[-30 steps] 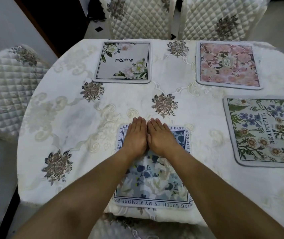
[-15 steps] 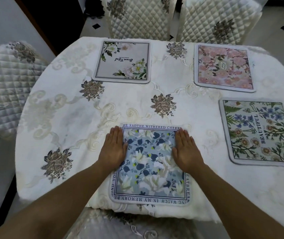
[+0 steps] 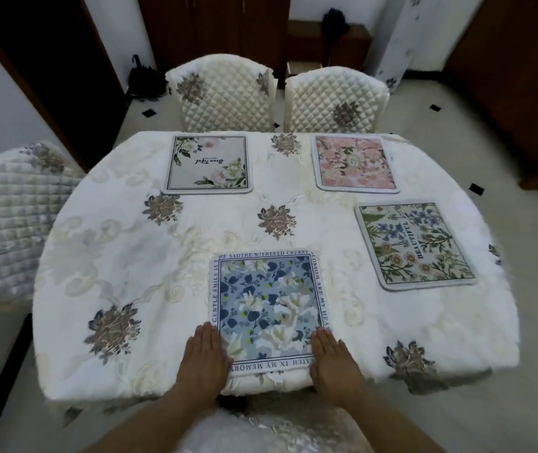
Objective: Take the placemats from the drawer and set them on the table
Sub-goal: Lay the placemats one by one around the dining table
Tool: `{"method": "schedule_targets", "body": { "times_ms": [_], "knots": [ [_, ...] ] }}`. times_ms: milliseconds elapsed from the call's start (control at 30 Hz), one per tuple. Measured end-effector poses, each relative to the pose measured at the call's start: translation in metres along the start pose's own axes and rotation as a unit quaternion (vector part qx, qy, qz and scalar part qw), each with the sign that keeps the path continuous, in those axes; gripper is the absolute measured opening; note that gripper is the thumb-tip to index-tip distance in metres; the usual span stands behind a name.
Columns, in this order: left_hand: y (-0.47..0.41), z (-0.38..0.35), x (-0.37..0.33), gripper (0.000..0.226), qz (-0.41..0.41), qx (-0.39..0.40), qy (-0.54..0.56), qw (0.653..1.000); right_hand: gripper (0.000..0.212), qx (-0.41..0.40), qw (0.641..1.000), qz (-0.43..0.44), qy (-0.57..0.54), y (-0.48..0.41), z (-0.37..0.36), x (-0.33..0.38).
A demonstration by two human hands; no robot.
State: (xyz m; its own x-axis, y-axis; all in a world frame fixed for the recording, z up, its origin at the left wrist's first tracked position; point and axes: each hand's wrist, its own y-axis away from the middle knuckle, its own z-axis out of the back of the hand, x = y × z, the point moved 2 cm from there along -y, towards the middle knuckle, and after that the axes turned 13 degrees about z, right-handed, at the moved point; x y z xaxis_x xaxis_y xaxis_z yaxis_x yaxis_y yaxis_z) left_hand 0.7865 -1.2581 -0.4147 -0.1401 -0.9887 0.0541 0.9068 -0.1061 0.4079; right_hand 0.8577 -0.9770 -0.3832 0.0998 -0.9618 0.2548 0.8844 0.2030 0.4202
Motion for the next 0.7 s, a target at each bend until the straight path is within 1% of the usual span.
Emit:
{"method": "schedule_targets", "body": {
  "times_ms": [67,167,267,367,467,567,700],
  "knots": [
    [-0.002,0.02,-0.004,0.059,-0.007,-0.004,0.014,1.0,0.056,0.027,1.0,0.005,0.013,-0.004,0.02,0.002],
    [0.012,0.074,-0.021,0.04,-0.042,-0.041,0.055,0.997,0.036,-0.041,0.999,-0.015,0.024,0.004,0.056,0.003],
    [0.02,0.112,-0.047,0.036,-0.045,-0.096,0.069,0.992,0.026,-0.082,0.996,0.011,0.034,0.014,0.083,0.0],
    [0.029,0.137,-0.077,0.038,-0.033,-0.123,0.098,0.987,0.017,-0.109,0.993,0.041,0.033,0.024,0.103,-0.018],
    [0.037,0.146,-0.112,0.036,-0.02,-0.146,0.12,0.982,0.018,-0.116,0.991,0.065,0.027,0.042,0.118,-0.053],
    [0.047,0.145,-0.151,0.038,0.014,-0.144,0.125,0.982,0.017,-0.115,0.99,0.074,0.025,0.063,0.127,-0.096],
    [0.062,0.144,-0.206,0.036,0.02,-0.152,0.129,0.98,0.025,-0.111,0.991,0.066,0.035,0.09,0.139,-0.155]
  ]
}}
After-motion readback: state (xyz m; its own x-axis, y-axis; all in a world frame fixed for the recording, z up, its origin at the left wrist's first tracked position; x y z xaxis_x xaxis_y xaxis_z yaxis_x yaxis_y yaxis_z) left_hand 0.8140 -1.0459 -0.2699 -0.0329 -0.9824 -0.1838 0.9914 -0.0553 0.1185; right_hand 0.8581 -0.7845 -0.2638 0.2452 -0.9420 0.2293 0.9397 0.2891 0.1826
